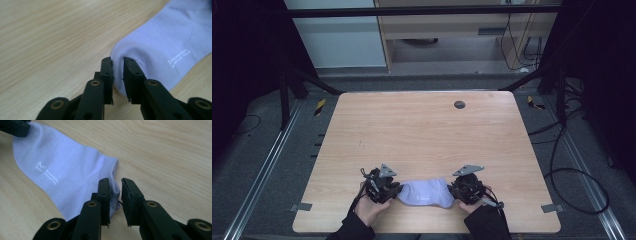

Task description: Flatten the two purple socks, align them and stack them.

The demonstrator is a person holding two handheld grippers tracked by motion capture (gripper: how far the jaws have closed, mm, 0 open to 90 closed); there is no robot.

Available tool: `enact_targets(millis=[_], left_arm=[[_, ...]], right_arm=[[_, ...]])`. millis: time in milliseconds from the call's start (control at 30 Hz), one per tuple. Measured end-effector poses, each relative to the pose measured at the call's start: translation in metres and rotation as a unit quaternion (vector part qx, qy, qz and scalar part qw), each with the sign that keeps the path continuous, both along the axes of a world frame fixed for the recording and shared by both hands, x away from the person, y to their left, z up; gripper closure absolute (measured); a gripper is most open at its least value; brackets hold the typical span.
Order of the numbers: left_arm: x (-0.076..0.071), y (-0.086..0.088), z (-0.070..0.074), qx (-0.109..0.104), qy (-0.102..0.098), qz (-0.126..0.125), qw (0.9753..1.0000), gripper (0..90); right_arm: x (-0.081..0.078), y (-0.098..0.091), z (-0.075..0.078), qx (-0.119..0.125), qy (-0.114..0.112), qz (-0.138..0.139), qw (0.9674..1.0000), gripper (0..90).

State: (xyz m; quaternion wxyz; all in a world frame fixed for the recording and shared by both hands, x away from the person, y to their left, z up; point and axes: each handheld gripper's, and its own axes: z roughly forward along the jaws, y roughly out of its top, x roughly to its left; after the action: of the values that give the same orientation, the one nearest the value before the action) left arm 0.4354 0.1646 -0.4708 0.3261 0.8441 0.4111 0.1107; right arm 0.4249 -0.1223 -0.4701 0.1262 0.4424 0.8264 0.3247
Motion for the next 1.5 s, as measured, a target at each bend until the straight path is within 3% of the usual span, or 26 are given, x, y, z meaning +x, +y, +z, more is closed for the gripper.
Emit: enact_targets(millis=[100, 300, 433, 600, 833, 967, 1100, 1200, 1233, 1367, 1500], left_arm=[[-0.003, 0.001, 0.008, -0.021, -0.033, 0.004, 0.9992, 73.4], [-0.007, -0.012, 0.007, -0.031, -0.05, -0.013, 0.9982, 79.5], [-0.007, -0.026, -0.004, -0.023, -0.048, -0.029, 0.9982, 82.6], [-0.008, -0.032, -0.015, -0.005, -0.035, -0.04, 0.9986, 84.0], [-0.009, -0.033, -0.016, 0.0, -0.038, -0.044, 0.9983, 83.6], [-0.009, -0.029, -0.012, -0.011, -0.043, -0.038, 0.9983, 78.9], [-0.005, -0.013, 0.001, -0.037, -0.067, -0.02, 0.9969, 73.4], [-0.003, -0.004, 0.005, -0.043, -0.077, -0.01, 0.9961, 68.7], [0.0, 0.006, 0.008, -0.051, -0.083, 0.001, 0.9953, 67.0], [0.006, 0.025, 0.012, -0.056, -0.094, 0.026, 0.9936, 58.8], [0.011, 0.04, 0.012, -0.056, -0.092, 0.046, 0.9931, 52.4]], right_arm=[[-0.002, -0.002, 0.006, 0.023, -0.03, 0.006, 0.9993, 75.0], [-0.002, 0.002, 0.001, 0.053, -0.044, 0.032, 0.9972, 82.0], [-0.001, 0.006, -0.006, 0.048, -0.037, 0.047, 0.9971, 87.2], [0.001, 0.007, -0.016, 0.032, -0.023, 0.054, 0.9978, 90.0], [0.004, 0.005, -0.022, 0.019, -0.009, 0.049, 0.9986, 90.0], [0.003, 0.005, -0.019, 0.023, -0.011, 0.051, 0.9984, 89.1], [0.003, -0.003, -0.006, 0.057, -0.043, 0.045, 0.9964, 83.4], [0.004, -0.011, -0.002, 0.068, -0.059, 0.034, 0.9953, 77.6], [0.006, -0.019, 0.001, 0.077, -0.072, 0.015, 0.9943, 69.9], [0.011, -0.037, 0.001, 0.082, -0.091, -0.023, 0.9922, 56.6], [0.016, -0.05, -0.002, 0.077, -0.098, -0.047, 0.9911, 47.7]])
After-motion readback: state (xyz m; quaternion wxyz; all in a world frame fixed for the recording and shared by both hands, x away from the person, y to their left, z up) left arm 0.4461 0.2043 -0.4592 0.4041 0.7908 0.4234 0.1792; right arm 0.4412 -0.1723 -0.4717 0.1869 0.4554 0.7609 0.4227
